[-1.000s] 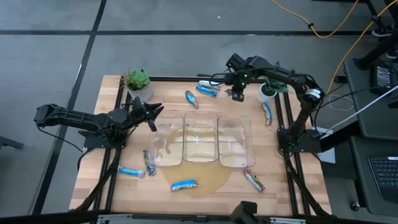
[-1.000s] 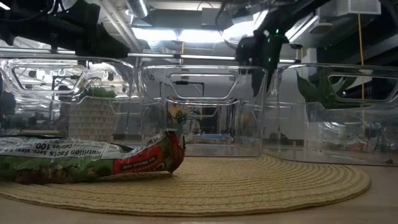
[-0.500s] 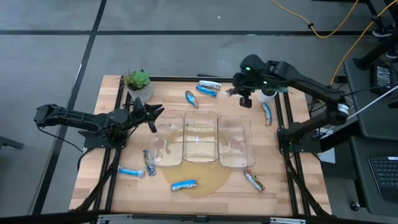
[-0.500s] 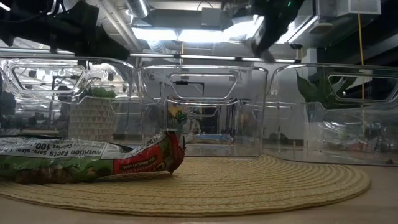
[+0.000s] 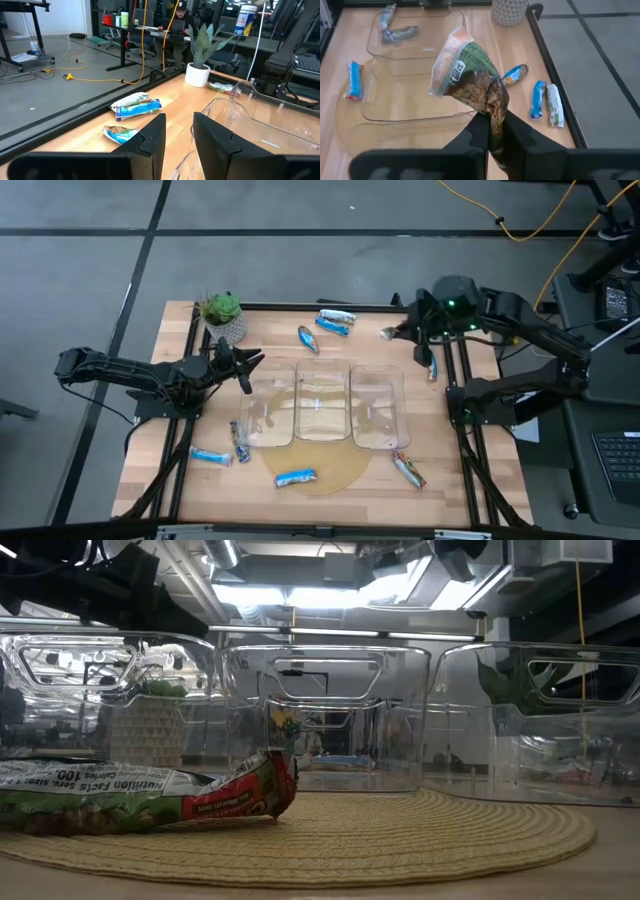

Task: Pick and place Granola Bars by type
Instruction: Put the yellow granola bar into the right transparent bin

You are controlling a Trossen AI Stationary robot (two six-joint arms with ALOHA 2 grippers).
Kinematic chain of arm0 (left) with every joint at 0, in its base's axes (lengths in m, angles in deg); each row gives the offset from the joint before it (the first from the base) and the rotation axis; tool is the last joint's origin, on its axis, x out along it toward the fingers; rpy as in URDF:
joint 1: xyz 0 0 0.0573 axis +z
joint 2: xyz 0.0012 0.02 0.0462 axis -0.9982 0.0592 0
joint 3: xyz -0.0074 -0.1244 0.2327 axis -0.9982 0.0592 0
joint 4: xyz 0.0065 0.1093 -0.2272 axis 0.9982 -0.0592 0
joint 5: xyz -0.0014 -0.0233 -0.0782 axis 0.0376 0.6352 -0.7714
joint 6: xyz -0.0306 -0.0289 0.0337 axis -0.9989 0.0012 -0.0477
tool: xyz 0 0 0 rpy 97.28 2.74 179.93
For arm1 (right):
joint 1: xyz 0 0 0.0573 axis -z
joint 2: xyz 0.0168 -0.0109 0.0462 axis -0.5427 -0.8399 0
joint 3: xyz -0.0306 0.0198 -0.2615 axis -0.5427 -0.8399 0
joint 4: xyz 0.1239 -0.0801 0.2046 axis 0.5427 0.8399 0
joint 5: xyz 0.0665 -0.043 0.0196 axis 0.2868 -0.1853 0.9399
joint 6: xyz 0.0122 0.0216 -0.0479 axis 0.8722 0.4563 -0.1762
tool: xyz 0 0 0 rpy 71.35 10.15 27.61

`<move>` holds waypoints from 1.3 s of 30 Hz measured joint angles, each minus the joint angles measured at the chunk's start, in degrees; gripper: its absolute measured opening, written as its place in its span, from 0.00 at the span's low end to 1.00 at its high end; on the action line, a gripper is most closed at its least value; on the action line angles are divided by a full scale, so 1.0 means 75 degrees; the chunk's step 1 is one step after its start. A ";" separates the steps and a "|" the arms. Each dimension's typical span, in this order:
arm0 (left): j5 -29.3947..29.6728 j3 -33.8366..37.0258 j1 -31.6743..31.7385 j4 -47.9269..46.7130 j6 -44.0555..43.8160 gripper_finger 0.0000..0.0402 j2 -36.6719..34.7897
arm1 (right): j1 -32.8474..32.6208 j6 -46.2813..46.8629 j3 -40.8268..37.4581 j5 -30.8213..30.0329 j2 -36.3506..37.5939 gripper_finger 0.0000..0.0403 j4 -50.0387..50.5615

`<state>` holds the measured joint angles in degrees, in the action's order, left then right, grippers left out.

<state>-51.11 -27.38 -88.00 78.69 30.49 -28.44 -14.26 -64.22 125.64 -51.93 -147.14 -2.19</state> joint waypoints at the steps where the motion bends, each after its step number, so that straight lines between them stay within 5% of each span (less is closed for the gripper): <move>1: 0.0000 0.0000 -0.0002 0.0000 0.0000 0.23 0.0000 | -0.0025 0.0028 0.0000 -0.0022 0.0014 0.09 0.0000; 11: -0.0215 0.0000 -0.0003 -0.0014 -0.0104 0.22 0.0000 | -0.0521 -0.0090 0.0099 0.0135 -0.0015 0.10 0.0198; 25: -0.0201 0.0000 -0.0001 -0.0143 -0.0219 0.23 0.0000 | -0.1899 -0.0111 0.2998 -0.0251 -0.1517 0.10 0.2785; 39: -0.0212 0.0000 -0.0003 -0.0143 -0.0396 0.24 -0.0001 | -0.2131 -0.0498 0.2866 -0.0325 -0.2391 0.11 0.3099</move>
<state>-52.70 -27.38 -88.02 77.62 27.52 -28.45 -30.24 -67.95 147.13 -54.37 -165.07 21.05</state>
